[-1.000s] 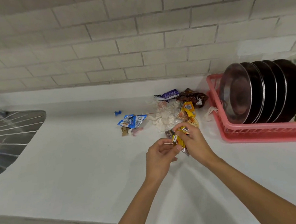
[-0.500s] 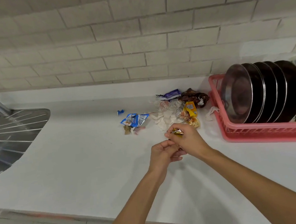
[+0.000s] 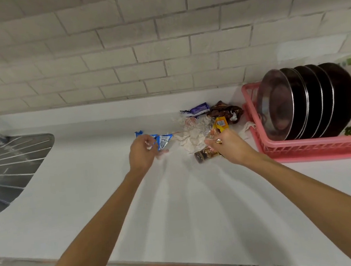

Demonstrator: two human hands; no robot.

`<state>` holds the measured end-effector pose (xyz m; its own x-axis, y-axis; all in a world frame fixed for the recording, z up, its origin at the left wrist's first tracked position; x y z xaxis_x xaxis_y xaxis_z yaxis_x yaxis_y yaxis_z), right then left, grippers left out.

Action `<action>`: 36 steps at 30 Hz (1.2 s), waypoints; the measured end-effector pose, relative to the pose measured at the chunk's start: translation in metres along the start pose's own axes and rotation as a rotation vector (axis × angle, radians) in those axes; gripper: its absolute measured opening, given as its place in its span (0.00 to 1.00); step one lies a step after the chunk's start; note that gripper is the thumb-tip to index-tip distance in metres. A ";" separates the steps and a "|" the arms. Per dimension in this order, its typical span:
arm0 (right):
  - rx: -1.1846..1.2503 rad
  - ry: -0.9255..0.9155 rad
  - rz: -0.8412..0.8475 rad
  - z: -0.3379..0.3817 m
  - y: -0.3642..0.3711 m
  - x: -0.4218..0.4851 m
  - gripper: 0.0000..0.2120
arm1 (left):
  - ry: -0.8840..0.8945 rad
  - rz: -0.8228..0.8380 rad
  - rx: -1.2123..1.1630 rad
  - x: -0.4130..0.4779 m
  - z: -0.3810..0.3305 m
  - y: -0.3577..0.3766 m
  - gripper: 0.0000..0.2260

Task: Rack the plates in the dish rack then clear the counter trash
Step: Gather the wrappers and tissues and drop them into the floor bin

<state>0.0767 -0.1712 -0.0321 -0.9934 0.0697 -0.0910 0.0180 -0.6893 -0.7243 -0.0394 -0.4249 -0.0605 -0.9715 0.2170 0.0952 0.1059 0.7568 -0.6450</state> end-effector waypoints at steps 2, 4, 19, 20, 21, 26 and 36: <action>0.024 0.031 0.015 0.001 0.002 -0.002 0.27 | -0.005 0.057 0.209 0.030 0.014 0.004 0.16; 0.061 0.075 0.029 0.001 0.005 -0.002 0.27 | -0.073 0.175 0.318 0.051 0.035 0.014 0.25; 0.141 0.197 -0.036 -0.021 -0.013 -0.024 0.25 | 0.192 0.076 0.342 0.042 0.021 0.009 0.09; 0.143 0.195 -0.031 -0.021 -0.012 -0.023 0.23 | 0.210 0.078 0.254 0.040 0.016 0.005 0.09; 0.149 0.195 -0.023 -0.021 -0.011 -0.022 0.21 | 0.203 0.086 0.142 0.037 0.011 0.002 0.08; 0.166 0.170 0.001 -0.017 -0.007 -0.018 0.18 | 0.049 0.065 -0.210 0.020 -0.005 -0.007 0.03; 0.191 0.135 0.014 -0.013 -0.002 -0.018 0.16 | -0.017 0.104 -0.487 -0.009 -0.024 0.007 0.17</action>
<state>0.0958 -0.1615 -0.0377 -0.9688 0.1459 -0.2004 -0.0024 -0.8140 -0.5809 -0.0250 -0.4073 -0.0475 -0.9535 0.2995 0.0341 0.2851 0.9327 -0.2209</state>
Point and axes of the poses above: each hand's wrist, its own x-axis towards the middle knuckle, its own y-axis out of the palm, z = x × y, the point moved 6 cm from there along x, towards the middle knuckle, and after that the axes turned 8 degrees about z, right-handed, at the moved point
